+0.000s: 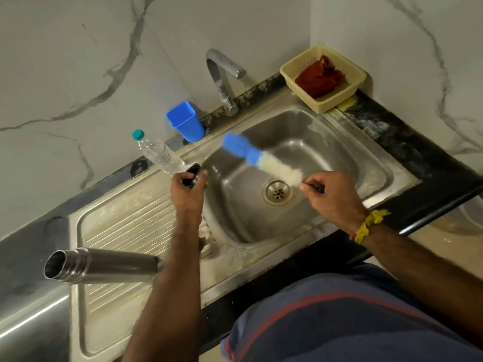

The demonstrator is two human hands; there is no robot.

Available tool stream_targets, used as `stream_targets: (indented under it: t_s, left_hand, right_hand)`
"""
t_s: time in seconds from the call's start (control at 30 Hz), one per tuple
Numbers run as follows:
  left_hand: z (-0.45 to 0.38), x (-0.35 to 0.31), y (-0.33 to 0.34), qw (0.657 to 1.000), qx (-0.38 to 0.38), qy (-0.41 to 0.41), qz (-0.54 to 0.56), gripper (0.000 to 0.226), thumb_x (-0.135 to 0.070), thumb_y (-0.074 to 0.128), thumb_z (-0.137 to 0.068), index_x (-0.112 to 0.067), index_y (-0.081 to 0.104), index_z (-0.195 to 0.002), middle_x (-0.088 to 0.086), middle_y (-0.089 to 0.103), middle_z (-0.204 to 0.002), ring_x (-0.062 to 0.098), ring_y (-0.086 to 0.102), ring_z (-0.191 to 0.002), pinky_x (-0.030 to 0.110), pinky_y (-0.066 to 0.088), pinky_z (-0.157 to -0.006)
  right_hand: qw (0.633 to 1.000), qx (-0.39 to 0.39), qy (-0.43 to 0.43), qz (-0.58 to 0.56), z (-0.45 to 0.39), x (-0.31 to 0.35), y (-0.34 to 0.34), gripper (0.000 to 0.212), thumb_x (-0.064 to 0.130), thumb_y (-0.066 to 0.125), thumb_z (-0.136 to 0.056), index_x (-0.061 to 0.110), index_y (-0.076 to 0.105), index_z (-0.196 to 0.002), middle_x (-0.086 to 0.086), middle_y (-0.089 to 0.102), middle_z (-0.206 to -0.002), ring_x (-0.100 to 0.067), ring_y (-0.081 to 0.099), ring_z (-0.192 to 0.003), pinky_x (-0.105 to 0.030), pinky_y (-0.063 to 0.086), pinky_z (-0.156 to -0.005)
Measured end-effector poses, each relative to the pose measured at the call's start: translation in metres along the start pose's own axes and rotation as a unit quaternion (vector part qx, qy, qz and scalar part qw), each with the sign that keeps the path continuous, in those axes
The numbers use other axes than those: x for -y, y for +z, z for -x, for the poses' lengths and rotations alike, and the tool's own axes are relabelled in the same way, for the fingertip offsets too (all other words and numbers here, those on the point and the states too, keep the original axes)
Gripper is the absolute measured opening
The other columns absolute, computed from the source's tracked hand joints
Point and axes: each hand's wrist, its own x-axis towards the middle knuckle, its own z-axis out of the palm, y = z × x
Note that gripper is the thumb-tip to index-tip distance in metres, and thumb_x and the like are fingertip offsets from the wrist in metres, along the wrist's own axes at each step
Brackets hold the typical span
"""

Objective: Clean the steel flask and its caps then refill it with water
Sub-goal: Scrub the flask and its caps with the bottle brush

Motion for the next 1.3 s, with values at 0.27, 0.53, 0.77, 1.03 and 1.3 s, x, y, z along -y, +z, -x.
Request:
stream_targets:
  t_s: [0.27, 0.53, 0.77, 1.03, 1.3]
  left_hand:
    - [0.032, -0.015, 0.041, 0.937, 0.012, -0.233, 0.260, 0.009, -0.024, 0.072, -0.095, -0.015, 0.070, -0.094, -0.004, 0.067, -0.083, 0.009, 0.060, -0.074, 0.028, 0.049, -0.079]
    - [0.035, -0.037, 0.048, 0.867, 0.082, -0.291, 0.395, 0.015, -0.019, 0.063, -0.100, -0.009, 0.071, -0.109, 0.005, 0.077, -0.099, 0.016, 0.074, -0.088, 0.030, 0.059, -0.086]
    - [0.034, -0.037, 0.049, 0.840, 0.081, -0.270, 0.464, 0.026, -0.010, 0.053, -0.103, -0.001, 0.063, -0.125, 0.010, 0.073, -0.101, 0.018, 0.073, -0.084, 0.027, 0.061, -0.067]
    - [0.030, -0.049, 0.047, 0.815, 0.035, -0.258, 0.517, 0.028, -0.009, 0.055, -0.104, 0.000, 0.060, -0.130, 0.014, 0.074, -0.110, 0.023, 0.073, -0.096, 0.033, 0.061, -0.081]
    - [0.032, -0.060, 0.044, 0.777, 0.041, -0.249, 0.577, 0.032, -0.009, 0.057, -0.103, 0.000, 0.057, -0.134, 0.016, 0.074, -0.111, 0.023, 0.073, -0.087, 0.032, 0.061, -0.081]
  right_hand:
    - [1.000, 0.026, 0.013, -0.008, 0.007, 0.009, 0.015, 0.011, 0.020, 0.070, -0.090, 0.011, 0.071, -0.085, 0.007, 0.068, -0.067, -0.011, 0.067, -0.063, -0.035, 0.060, -0.065]
    - [0.994, 0.063, -0.075, 0.055, 0.013, 0.015, 0.019, 0.012, 0.015, 0.061, -0.094, 0.010, 0.060, -0.083, 0.001, 0.066, -0.072, -0.019, 0.062, -0.066, -0.043, 0.054, -0.063]
    - [0.987, 0.081, -0.117, 0.080, 0.012, 0.017, 0.021, 0.014, 0.014, 0.056, -0.093, 0.013, 0.050, -0.081, -0.005, 0.059, -0.069, -0.027, 0.055, -0.063, -0.047, 0.048, -0.060]
    - [0.989, 0.072, -0.115, 0.061, 0.017, 0.020, 0.026, 0.017, 0.011, 0.059, -0.094, 0.012, 0.049, -0.079, -0.001, 0.057, -0.066, -0.022, 0.053, -0.060, -0.044, 0.048, -0.057]
    - [0.994, 0.065, -0.088, 0.009, 0.016, 0.017, 0.025, 0.016, 0.010, 0.061, -0.094, 0.011, 0.053, -0.080, 0.002, 0.057, -0.065, -0.014, 0.057, -0.060, -0.035, 0.049, -0.056]
